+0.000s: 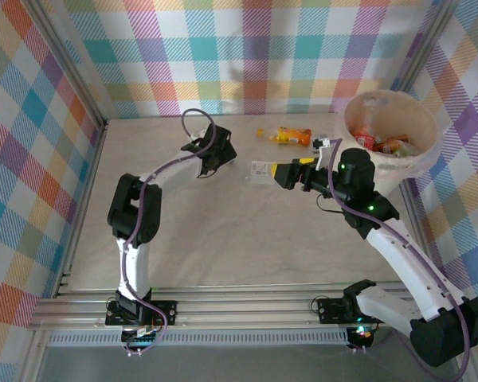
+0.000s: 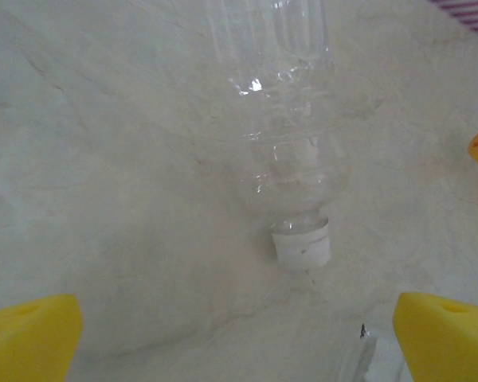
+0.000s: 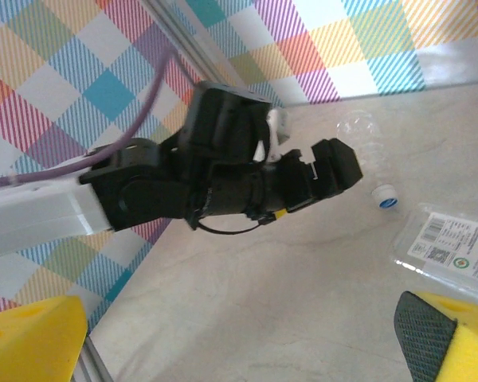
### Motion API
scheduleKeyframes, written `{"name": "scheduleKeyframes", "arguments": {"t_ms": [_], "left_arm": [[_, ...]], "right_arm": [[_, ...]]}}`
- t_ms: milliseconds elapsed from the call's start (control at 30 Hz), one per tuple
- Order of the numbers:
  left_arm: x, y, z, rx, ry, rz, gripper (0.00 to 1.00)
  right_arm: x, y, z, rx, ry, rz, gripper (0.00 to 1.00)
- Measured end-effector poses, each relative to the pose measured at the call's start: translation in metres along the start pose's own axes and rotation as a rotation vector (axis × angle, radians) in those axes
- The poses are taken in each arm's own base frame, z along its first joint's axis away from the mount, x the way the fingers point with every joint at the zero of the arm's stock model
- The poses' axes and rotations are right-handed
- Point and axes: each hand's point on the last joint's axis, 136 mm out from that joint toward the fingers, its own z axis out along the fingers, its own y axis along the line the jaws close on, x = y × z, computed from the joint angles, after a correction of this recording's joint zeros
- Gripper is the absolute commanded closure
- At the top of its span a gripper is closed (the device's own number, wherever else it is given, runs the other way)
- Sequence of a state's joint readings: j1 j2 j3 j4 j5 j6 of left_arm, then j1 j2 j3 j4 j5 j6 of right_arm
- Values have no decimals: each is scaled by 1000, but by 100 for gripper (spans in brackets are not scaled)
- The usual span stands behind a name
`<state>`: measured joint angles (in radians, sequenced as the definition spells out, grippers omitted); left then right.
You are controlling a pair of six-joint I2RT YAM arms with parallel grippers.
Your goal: Put the plastic bottles in the bin
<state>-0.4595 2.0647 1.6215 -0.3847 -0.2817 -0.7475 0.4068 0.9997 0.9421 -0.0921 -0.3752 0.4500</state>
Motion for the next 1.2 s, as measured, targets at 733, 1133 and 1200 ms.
{"name": "scheduleKeyframes", "arguments": {"t_ms": [733,1133,1200], "left_arm": [[-4,-20,97,-95,17,6,8],[-10,-17,105,-107,4,20,41],[-12,-20,106,-92,0,24,44]], "right_arm": [[-5,5,-12,13,-30,-35,0],[2,5,-16,16,-2,-41,0],[2,5,-16,17,-2,-44,0]]}}
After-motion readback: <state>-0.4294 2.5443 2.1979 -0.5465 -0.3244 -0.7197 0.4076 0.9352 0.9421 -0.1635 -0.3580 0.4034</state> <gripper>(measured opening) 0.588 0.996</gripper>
